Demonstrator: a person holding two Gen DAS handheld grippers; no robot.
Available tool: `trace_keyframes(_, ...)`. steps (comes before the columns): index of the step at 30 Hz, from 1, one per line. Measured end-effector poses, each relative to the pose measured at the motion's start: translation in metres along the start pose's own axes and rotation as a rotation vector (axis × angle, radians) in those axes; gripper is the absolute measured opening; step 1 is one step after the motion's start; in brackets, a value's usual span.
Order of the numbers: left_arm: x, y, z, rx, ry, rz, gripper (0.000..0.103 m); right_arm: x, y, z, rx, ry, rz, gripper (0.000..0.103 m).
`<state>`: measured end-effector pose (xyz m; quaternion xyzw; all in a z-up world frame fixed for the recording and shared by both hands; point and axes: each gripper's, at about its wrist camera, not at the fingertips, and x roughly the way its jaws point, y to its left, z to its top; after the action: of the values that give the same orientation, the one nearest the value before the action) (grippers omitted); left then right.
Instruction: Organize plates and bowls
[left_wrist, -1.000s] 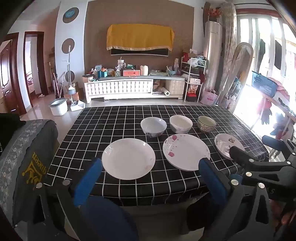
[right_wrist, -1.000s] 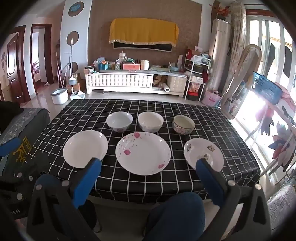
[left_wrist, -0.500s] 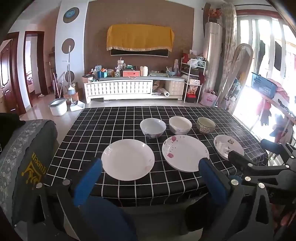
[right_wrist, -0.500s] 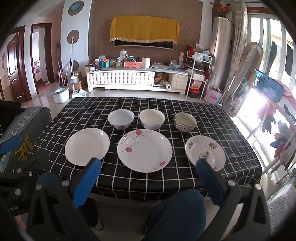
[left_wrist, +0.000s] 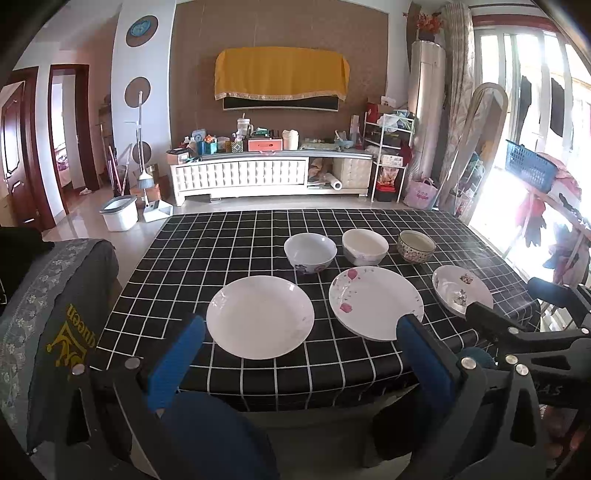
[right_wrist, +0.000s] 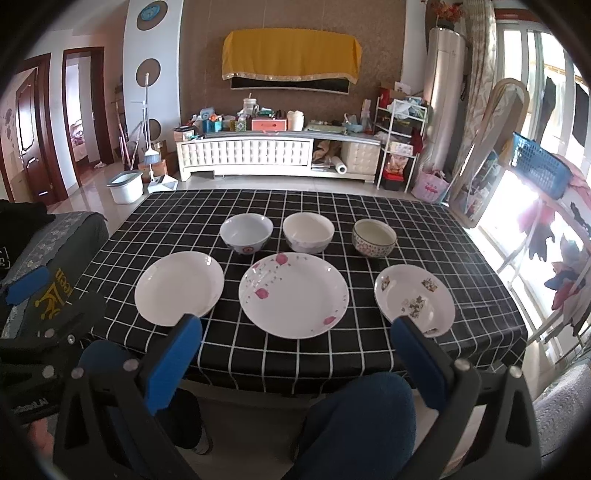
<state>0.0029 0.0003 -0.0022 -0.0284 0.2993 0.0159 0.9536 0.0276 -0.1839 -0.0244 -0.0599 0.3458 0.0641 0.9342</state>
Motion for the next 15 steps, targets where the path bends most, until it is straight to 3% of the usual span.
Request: trace_keyframes(15, 0.0061, 0.0041, -0.0032, -0.013, 0.017, 0.016, 0.103, -0.0008, 0.0021, -0.0007, -0.008, 0.022, 0.013, 0.103)
